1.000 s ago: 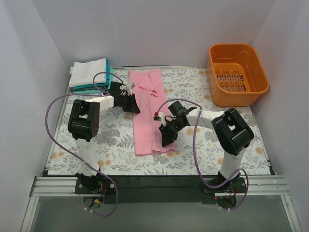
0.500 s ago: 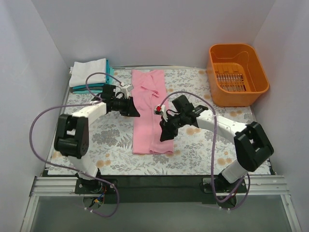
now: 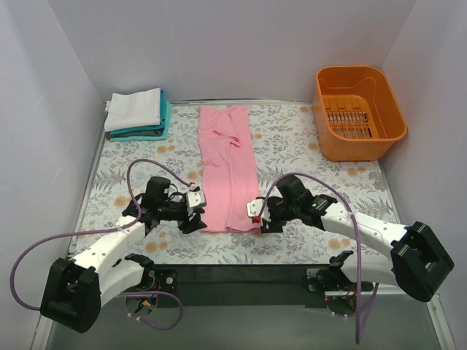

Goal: Fold and stack the t-shirts

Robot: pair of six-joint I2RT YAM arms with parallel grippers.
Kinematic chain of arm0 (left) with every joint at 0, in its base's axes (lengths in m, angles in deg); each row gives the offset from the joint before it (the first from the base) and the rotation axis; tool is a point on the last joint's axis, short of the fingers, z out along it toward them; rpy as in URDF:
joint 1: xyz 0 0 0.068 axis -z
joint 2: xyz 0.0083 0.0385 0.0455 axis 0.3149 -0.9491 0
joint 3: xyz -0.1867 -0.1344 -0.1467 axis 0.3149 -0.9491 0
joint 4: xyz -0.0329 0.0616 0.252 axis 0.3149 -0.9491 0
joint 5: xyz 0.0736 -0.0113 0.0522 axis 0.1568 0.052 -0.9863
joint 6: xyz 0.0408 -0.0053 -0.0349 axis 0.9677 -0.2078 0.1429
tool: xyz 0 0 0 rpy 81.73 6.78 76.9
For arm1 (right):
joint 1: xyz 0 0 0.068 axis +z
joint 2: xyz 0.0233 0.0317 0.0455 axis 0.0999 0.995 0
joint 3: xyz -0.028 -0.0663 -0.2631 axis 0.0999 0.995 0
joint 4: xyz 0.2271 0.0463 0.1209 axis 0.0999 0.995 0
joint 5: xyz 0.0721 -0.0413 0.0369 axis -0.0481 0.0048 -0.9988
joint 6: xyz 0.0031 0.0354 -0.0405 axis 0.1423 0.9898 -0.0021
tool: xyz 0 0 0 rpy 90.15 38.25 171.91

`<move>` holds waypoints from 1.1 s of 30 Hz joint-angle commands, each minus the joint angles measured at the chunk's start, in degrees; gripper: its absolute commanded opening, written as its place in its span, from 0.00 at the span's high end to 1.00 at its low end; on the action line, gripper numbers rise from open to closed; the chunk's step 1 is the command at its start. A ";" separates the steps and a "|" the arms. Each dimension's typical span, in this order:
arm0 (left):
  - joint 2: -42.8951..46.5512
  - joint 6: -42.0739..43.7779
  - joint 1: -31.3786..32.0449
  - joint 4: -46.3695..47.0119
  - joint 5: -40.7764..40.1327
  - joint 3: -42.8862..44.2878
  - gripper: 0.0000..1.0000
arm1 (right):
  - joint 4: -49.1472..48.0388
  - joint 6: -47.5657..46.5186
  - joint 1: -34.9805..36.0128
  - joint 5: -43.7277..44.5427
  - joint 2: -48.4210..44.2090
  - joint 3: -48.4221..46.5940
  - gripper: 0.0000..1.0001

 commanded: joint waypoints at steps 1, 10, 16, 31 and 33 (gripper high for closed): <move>-0.44 9.49 3.51 4.66 -2.91 -1.71 0.50 | -10.31 -9.61 3.02 1.63 -0.71 3.09 0.43; -6.07 13.00 9.76 7.85 -6.08 -3.29 0.60 | -14.19 -13.66 8.39 2.60 2.72 8.01 0.52; -8.44 15.55 11.60 7.76 -9.15 -6.72 0.63 | -14.19 -13.32 9.09 3.12 4.65 9.42 0.57; -14.42 17.76 12.39 5.48 -13.38 -5.76 0.98 | -14.81 -8.48 11.11 11.29 11.43 7.31 0.99; -13.29 17.41 12.39 4.68 -12.86 -5.23 1.00 | -13.07 -6.90 12.08 11.91 10.38 7.22 0.99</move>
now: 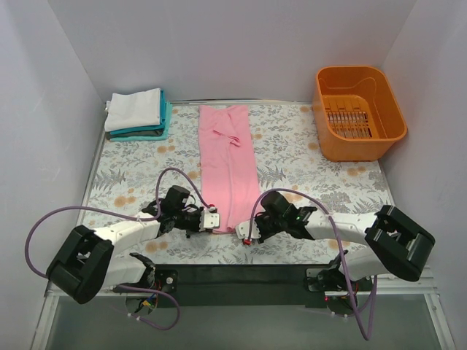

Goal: Fold and stack the t-shirts

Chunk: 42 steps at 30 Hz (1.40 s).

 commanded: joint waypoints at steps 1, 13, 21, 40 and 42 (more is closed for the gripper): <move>0.29 0.90 0.40 -5.59 -3.94 0.04 1.00 | 5.33 3.63 1.50 3.83 -1.10 -0.56 0.99; 14.62 -0.15 0.92 -19.47 2.05 2.85 1.00 | 12.89 13.04 7.66 6.46 -8.67 -6.54 0.99; 14.72 -2.87 -1.00 -18.08 -0.15 7.67 1.00 | 14.21 11.47 3.53 7.34 -9.90 -9.52 0.99; -10.24 7.14 -14.19 0.81 0.02 23.68 1.00 | 7.97 -1.89 -13.25 1.54 9.25 -24.90 0.99; -12.61 8.81 -14.37 2.04 0.29 24.90 1.00 | 7.53 -3.39 -14.49 1.02 11.79 -26.48 0.99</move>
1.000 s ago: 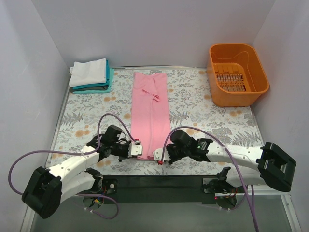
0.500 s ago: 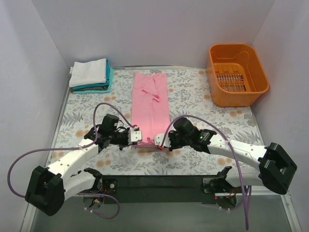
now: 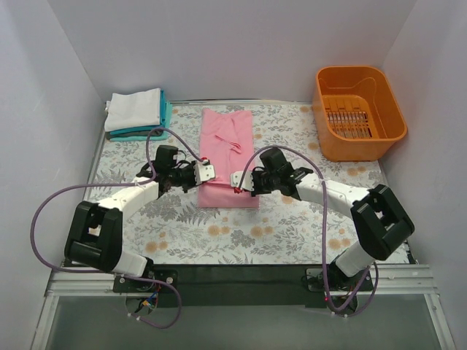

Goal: Fold and stack the t-shirts

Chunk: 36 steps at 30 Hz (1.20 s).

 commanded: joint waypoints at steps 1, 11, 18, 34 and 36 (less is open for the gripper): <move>-1.97 3.94 -0.69 5.08 1.01 3.16 1.00 | -2.61 -3.80 -1.66 -1.98 2.97 -5.04 0.99; -12.08 6.40 -3.93 9.66 2.50 12.13 1.00 | -2.70 -7.85 -7.10 -4.26 12.29 -16.37 0.99; -19.46 6.22 -5.08 13.88 1.98 16.61 1.00 | -2.87 -7.85 -9.22 -5.06 21.50 -24.73 0.99; -20.01 -15.18 -7.36 23.56 -7.69 20.04 0.43 | -5.69 11.29 -11.33 -1.62 18.55 -31.61 0.44; -17.64 -19.25 -7.98 22.76 -7.52 19.95 0.44 | -4.73 14.54 -11.59 -3.46 15.73 -29.67 0.50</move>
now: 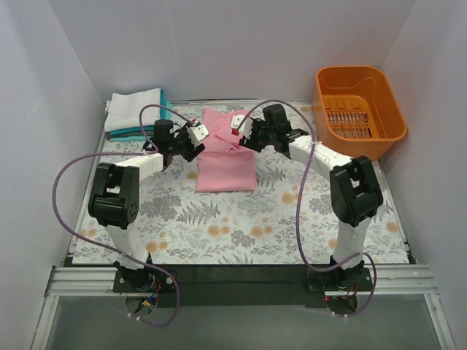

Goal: Fold and stack the t-shirts

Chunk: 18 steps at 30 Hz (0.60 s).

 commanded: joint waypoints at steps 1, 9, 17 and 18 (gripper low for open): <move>9.47 -16.56 -0.99 0.89 -0.11 1.88 0.48 | 0.21 10.59 -0.45 -3.86 -7.66 1.30 0.52; 8.97 -49.66 -2.48 -5.03 16.50 1.18 0.90 | 9.00 27.39 -1.94 -17.74 -0.47 -4.81 0.85; -4.03 -65.94 -2.66 2.62 20.02 4.25 0.96 | 10.25 41.90 -6.86 -30.68 16.13 -18.90 0.90; -7.44 -66.47 -2.83 3.33 19.76 6.08 0.96 | 10.16 43.04 -7.04 -31.29 17.55 -19.78 0.90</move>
